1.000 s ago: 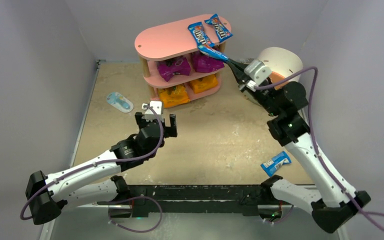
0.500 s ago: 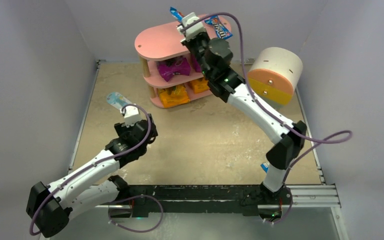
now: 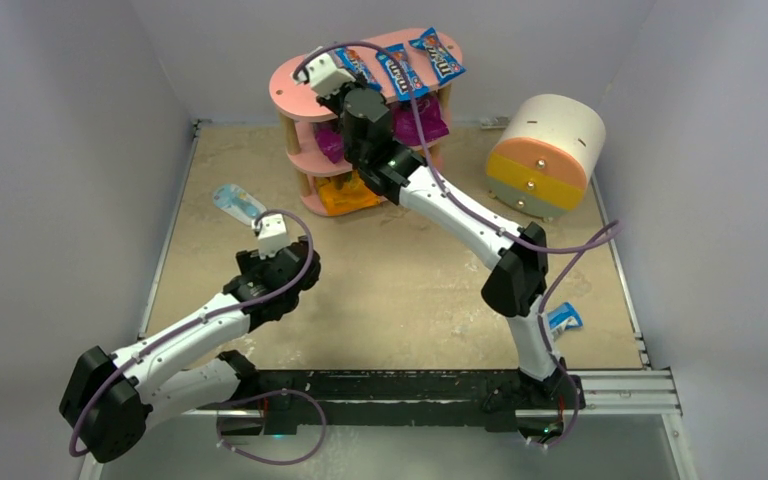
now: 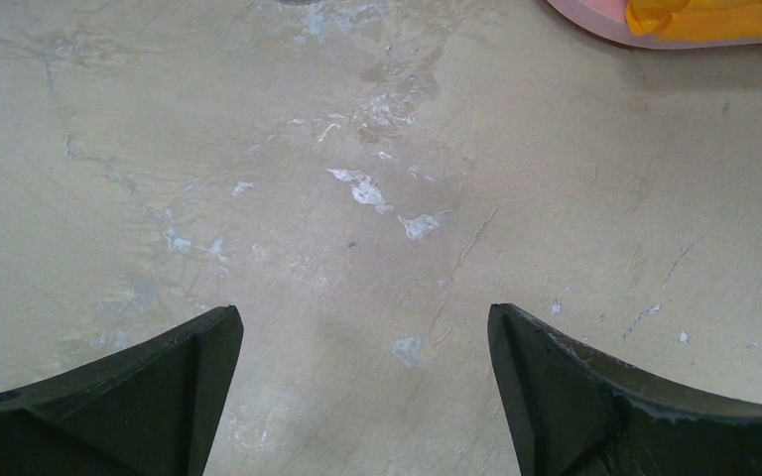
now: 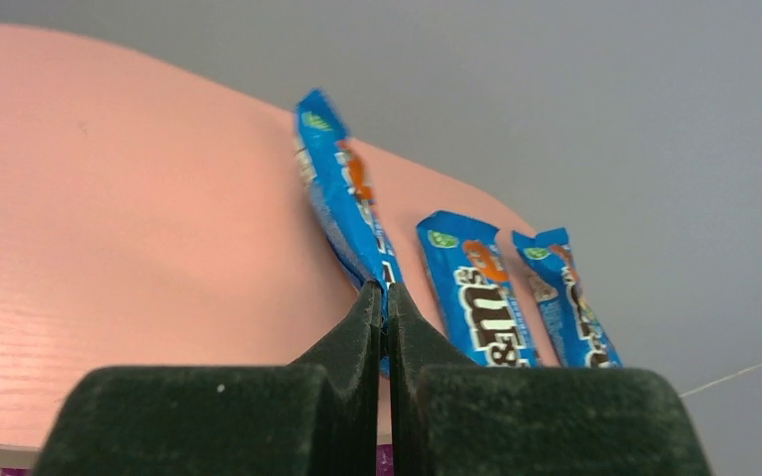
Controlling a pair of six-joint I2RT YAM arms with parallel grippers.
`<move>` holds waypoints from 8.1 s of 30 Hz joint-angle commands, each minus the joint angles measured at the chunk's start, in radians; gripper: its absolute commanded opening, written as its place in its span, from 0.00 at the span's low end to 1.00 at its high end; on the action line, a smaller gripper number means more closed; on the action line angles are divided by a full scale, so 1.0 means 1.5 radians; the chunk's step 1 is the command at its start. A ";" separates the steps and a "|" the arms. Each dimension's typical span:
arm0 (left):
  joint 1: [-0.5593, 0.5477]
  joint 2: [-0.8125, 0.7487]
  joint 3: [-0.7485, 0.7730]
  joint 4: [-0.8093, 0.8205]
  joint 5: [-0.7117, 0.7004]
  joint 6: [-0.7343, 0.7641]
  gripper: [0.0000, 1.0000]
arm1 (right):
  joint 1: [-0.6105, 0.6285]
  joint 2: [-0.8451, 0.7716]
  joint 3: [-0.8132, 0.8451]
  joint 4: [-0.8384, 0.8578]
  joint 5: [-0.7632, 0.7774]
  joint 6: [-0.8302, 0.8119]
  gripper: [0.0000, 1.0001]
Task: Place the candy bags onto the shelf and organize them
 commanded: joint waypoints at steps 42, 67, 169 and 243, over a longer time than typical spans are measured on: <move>0.544 0.225 0.179 0.238 0.424 0.050 0.89 | 0.020 -0.888 -1.022 0.026 -0.095 0.629 0.98; 0.580 0.182 0.069 0.327 0.635 0.091 0.90 | -0.395 -0.852 -1.085 -0.513 -0.046 1.121 0.98; 0.092 -0.077 -0.161 0.864 1.369 0.440 1.00 | -0.092 -0.562 -0.823 -0.298 -1.189 0.652 0.00; 0.000 0.036 -0.089 1.110 0.677 -0.167 0.14 | -0.091 -0.685 -1.026 0.607 -0.519 1.082 0.12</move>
